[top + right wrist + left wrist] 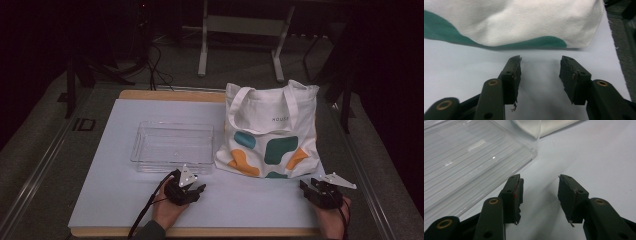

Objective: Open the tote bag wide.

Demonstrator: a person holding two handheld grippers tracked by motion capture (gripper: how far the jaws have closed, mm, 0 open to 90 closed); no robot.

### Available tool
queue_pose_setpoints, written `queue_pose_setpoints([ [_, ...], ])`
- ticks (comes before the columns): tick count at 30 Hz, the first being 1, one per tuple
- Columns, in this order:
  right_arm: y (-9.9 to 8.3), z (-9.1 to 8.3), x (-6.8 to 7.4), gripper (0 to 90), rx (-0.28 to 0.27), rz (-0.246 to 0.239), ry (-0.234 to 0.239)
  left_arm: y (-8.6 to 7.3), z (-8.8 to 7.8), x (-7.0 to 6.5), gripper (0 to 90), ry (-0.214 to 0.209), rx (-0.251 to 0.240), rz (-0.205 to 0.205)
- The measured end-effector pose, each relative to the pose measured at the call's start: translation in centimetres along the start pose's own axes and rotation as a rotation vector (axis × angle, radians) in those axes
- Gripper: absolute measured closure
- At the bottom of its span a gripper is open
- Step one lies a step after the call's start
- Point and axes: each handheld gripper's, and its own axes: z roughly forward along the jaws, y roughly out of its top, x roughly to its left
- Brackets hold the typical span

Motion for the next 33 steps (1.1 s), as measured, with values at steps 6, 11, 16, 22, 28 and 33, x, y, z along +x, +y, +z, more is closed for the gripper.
queue_pose_setpoints([
  [6,0.1,-0.3,0.1,53.1,-0.010,-0.002,0.030,0.0,-0.1,0.0,56.0,-0.010,-0.013,0.004],
  [11,0.3,-0.6,0.4,53.5,-0.025,-0.003,0.054,-0.1,-0.2,-0.1,56.4,-0.014,-0.018,0.013],
  [16,0.5,-0.9,0.5,53.2,-0.039,0.006,0.074,0.0,-0.1,0.0,57.0,-0.013,-0.009,0.016],
  [22,0.9,-1.7,0.9,53.1,-0.077,0.033,0.113,0.5,-0.6,-0.5,57.2,-0.002,-0.021,0.071],
  [28,1.6,-2.0,1.2,51.0,-0.091,0.035,0.147,1.2,-1.8,-0.5,57.3,-0.017,-0.049,0.076],
  [33,2.6,-1.9,1.5,50.8,-0.088,0.012,0.168,2.1,-2.7,-0.2,56.9,-0.031,-0.081,0.058],
])
